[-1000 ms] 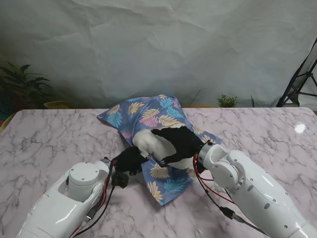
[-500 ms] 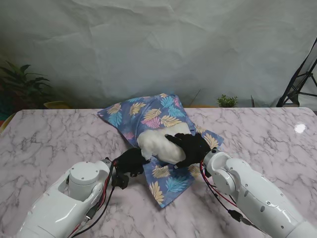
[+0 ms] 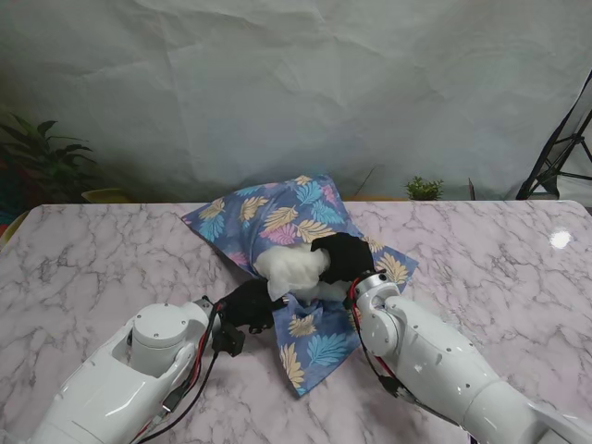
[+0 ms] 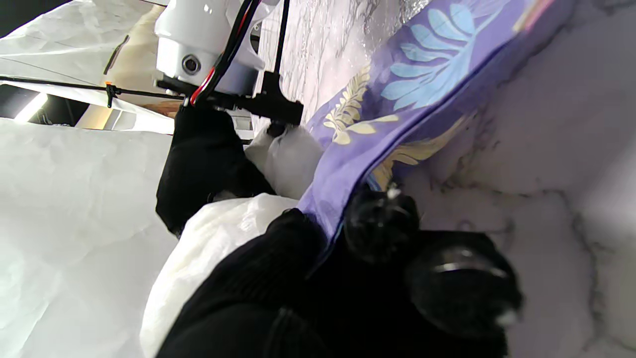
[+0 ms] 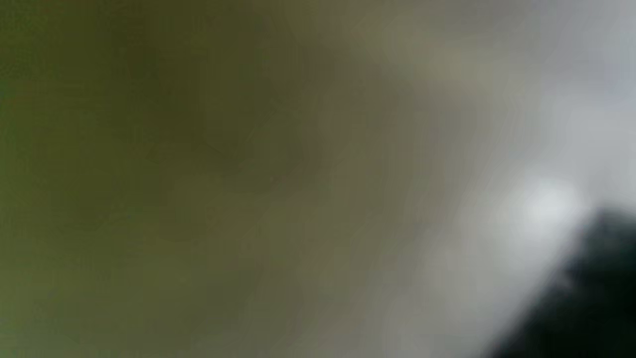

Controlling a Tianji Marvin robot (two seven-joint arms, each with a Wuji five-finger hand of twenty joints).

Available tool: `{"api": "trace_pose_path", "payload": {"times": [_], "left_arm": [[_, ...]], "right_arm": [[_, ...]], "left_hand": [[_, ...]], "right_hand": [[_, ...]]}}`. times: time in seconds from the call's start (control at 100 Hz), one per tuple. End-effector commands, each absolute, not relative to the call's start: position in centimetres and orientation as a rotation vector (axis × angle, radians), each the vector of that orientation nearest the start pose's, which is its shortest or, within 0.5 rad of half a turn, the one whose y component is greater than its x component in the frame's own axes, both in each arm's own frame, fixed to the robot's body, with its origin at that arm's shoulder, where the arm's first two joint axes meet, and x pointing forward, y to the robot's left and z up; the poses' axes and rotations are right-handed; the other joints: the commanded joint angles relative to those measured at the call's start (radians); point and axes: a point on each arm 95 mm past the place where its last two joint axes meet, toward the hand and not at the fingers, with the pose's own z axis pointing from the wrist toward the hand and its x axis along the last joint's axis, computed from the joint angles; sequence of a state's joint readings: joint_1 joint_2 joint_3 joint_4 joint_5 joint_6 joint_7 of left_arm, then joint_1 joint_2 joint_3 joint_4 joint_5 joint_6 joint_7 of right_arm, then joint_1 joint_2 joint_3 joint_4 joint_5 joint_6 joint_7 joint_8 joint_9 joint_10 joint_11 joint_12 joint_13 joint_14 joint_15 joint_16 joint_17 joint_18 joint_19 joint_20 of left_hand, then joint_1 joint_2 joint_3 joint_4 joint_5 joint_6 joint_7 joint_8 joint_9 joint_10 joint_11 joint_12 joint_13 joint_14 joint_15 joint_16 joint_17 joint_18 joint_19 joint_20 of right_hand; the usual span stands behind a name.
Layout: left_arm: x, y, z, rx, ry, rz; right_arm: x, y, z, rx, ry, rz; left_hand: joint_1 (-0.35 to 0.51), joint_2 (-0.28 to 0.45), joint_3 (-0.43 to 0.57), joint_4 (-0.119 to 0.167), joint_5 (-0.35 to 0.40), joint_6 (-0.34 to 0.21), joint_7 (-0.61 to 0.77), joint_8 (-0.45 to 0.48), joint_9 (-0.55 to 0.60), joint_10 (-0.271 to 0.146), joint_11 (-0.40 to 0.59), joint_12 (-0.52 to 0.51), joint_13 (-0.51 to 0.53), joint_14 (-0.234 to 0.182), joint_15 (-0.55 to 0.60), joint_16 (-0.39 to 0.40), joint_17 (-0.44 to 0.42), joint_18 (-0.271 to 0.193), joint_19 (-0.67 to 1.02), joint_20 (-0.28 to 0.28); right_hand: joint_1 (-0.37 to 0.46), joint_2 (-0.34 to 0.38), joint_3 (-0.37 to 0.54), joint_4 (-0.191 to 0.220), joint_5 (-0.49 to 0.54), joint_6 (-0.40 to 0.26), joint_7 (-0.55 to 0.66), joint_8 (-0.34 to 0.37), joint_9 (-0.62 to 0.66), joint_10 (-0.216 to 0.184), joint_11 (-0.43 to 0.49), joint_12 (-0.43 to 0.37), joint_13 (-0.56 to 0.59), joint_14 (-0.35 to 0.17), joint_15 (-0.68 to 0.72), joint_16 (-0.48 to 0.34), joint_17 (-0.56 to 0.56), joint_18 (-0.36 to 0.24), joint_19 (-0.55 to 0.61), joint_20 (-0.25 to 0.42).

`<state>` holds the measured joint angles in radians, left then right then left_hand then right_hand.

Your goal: Put a pillowcase on a pillow

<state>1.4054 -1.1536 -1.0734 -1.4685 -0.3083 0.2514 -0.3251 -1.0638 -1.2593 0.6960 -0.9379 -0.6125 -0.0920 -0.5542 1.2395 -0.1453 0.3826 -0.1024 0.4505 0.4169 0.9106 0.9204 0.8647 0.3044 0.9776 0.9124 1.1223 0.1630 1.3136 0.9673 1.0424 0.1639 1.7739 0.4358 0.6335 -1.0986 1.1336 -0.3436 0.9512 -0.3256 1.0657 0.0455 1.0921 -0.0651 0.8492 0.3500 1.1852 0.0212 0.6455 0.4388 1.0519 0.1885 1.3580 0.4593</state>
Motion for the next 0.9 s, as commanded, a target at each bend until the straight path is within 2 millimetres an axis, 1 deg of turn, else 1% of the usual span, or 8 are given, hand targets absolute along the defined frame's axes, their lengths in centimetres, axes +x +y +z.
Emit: {"api": "trace_pose_path", "payload": {"times": [0.0, 0.09, 0.23, 0.44, 0.6, 0.71, 0.81, 0.89], "left_arm": [[40.8, -7.5, -35.4, -2.816, 1.124, -1.877], [40.6, -8.1, -35.1, -2.815, 1.143, -1.914], [39.8, -9.2, -34.5, -2.813, 1.145, -2.012], [38.2, -10.5, -33.8, -2.861, 1.161, -2.132], [37.4, -11.1, -34.4, -2.917, 1.232, -2.132], [37.0, -11.3, -34.9, -2.961, 1.261, -2.113], [36.8, -11.3, -35.4, -2.993, 1.3, -2.085], [36.9, -11.4, -35.5, -3.014, 1.3, -2.074]], "right_arm": [[48.9, 9.8, -35.5, 1.169, 1.25, 1.838], [49.2, 10.8, -35.4, 1.169, 1.243, 1.844], [49.7, 12.0, -35.6, 1.183, 1.243, 1.821], [50.8, 12.8, -36.0, 1.26, 1.218, 1.765], [51.4, 13.0, -35.6, 1.307, 1.175, 1.738], [51.7, 13.0, -35.3, 1.332, 1.142, 1.727], [51.6, 13.0, -35.2, 1.347, 1.117, 1.733], [51.4, 13.2, -35.2, 1.346, 1.116, 1.75]], "left_hand": [[0.051, 0.021, 0.014, 0.012, -0.001, -0.078, 0.052, 0.027, 0.01, 0.077, 0.051, 0.005, 0.002, 0.005, 0.082, -0.006, 0.029, -0.146, 0.114, -0.018], [0.051, 0.023, 0.016, 0.012, -0.001, -0.077, 0.052, 0.028, 0.01, 0.077, 0.051, 0.005, 0.002, 0.005, 0.082, -0.006, 0.029, -0.145, 0.114, -0.019], [0.051, 0.022, 0.016, 0.011, -0.001, -0.078, 0.052, 0.028, 0.011, 0.076, 0.052, 0.005, 0.002, 0.004, 0.084, -0.006, 0.029, -0.145, 0.114, -0.021], [0.051, 0.022, 0.016, 0.011, -0.002, -0.077, 0.053, 0.028, 0.012, 0.074, 0.054, 0.006, 0.004, -0.002, 0.086, -0.007, 0.03, -0.147, 0.115, -0.023], [0.051, 0.02, 0.018, 0.011, -0.002, -0.073, 0.052, 0.027, 0.011, 0.076, 0.054, 0.006, 0.004, -0.003, 0.086, -0.008, 0.029, -0.147, 0.116, -0.024], [0.051, 0.021, 0.021, 0.012, -0.002, -0.072, 0.052, 0.027, 0.012, 0.078, 0.054, 0.006, 0.003, 0.001, 0.087, -0.007, 0.029, -0.145, 0.116, -0.024], [0.051, 0.019, 0.02, 0.011, -0.002, -0.071, 0.051, 0.026, 0.009, 0.079, 0.052, 0.006, -0.001, 0.005, 0.086, -0.008, 0.029, -0.143, 0.116, -0.025], [0.051, 0.021, 0.02, 0.01, -0.005, -0.07, 0.047, 0.023, 0.003, 0.085, 0.048, 0.005, -0.009, 0.015, 0.082, -0.008, 0.016, -0.134, 0.114, -0.026]], "right_hand": [[0.108, 0.035, 0.102, 0.028, 0.13, -0.035, 0.132, -0.034, 0.067, -0.013, 0.02, 0.003, 0.127, -0.112, 0.29, 0.062, 0.063, -0.39, 0.156, 0.086], [0.111, 0.012, 0.101, 0.023, 0.149, -0.017, 0.128, -0.056, 0.083, -0.003, 0.018, 0.003, 0.129, -0.105, 0.31, 0.064, 0.065, -0.39, 0.163, 0.1], [0.108, 0.001, 0.101, 0.019, 0.154, 0.009, 0.12, -0.07, 0.094, 0.017, 0.018, 0.002, 0.13, -0.094, 0.334, 0.062, 0.068, -0.386, 0.174, 0.116], [0.102, -0.001, 0.096, 0.015, 0.163, 0.059, 0.101, -0.087, 0.1, 0.071, 0.05, -0.001, 0.133, -0.083, 0.394, 0.054, 0.075, -0.386, 0.208, 0.15], [0.092, -0.003, 0.097, 0.012, 0.167, 0.071, 0.095, -0.092, 0.103, 0.093, 0.069, -0.004, 0.135, -0.092, 0.427, 0.056, 0.081, -0.396, 0.222, 0.165], [0.087, -0.002, 0.098, 0.011, 0.167, 0.079, 0.093, -0.093, 0.104, 0.105, 0.079, -0.003, 0.135, -0.09, 0.441, 0.058, 0.084, -0.401, 0.229, 0.171], [0.085, 0.001, 0.098, 0.01, 0.167, 0.08, 0.093, -0.093, 0.102, 0.111, 0.084, -0.003, 0.136, -0.094, 0.449, 0.059, 0.084, -0.405, 0.232, 0.175], [0.084, 0.006, 0.099, 0.011, 0.167, 0.08, 0.093, -0.093, 0.098, 0.108, 0.088, -0.001, 0.134, -0.098, 0.447, 0.057, 0.083, -0.406, 0.23, 0.175]]}}
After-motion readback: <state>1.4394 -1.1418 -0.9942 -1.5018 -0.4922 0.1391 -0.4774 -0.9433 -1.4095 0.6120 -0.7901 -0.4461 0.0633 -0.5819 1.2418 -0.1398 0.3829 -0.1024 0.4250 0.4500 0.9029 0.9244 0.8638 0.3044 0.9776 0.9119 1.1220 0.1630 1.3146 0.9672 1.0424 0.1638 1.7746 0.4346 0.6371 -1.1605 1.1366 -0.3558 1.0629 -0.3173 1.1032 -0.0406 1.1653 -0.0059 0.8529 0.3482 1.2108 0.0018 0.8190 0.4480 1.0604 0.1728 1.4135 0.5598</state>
